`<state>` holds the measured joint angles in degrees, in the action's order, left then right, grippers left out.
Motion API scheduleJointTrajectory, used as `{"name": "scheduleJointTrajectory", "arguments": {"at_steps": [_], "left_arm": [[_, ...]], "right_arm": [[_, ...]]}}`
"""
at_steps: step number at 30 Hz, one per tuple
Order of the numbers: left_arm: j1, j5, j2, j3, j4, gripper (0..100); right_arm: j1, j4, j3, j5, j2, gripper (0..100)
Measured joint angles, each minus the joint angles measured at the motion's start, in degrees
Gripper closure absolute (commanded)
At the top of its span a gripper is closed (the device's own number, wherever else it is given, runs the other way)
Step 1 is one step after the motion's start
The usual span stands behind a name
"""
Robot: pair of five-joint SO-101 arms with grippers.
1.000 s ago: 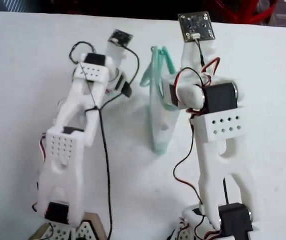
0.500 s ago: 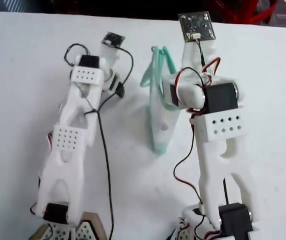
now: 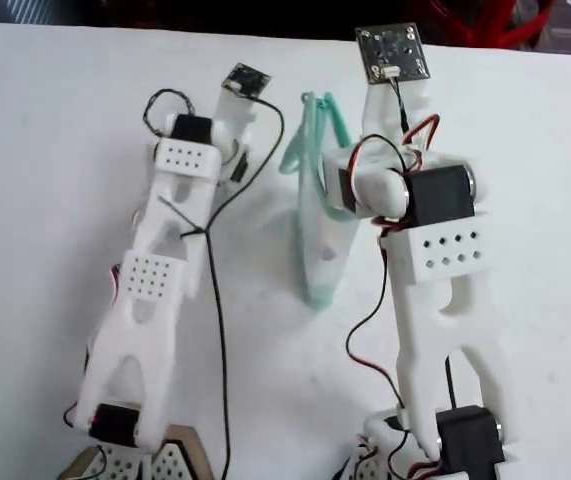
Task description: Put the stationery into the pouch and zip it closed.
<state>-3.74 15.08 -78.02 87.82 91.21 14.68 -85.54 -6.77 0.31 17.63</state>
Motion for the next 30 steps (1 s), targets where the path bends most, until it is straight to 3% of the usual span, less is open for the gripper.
{"name": "scheduleJointTrajectory", "arguments": {"at_steps": [5, 16, 19, 24, 30], "left_arm": [[0.2, 2.4, 5.0, 4.1, 9.9, 98], [-0.1, 2.8, 46.5, -4.7, 11.3, 98], [-1.8, -0.3, 60.0, -12.0, 11.3, 98], [-9.9, -4.3, 81.6, -30.5, 10.7, 98], [-18.5, -9.8, 101.5, -57.2, -4.2, 98]], "right_arm": [[0.0, 0.0, 0.0, 0.0, 0.0, 90.7], [0.0, 1.1, 0.0, 0.0, 0.0, 90.3], [0.2, 1.1, 0.0, 0.0, 0.0, 89.2], [0.5, 1.1, 0.0, 0.0, 0.0, 77.5], [0.5, -1.4, -4.7, 0.0, 0.8, 76.5]]}}
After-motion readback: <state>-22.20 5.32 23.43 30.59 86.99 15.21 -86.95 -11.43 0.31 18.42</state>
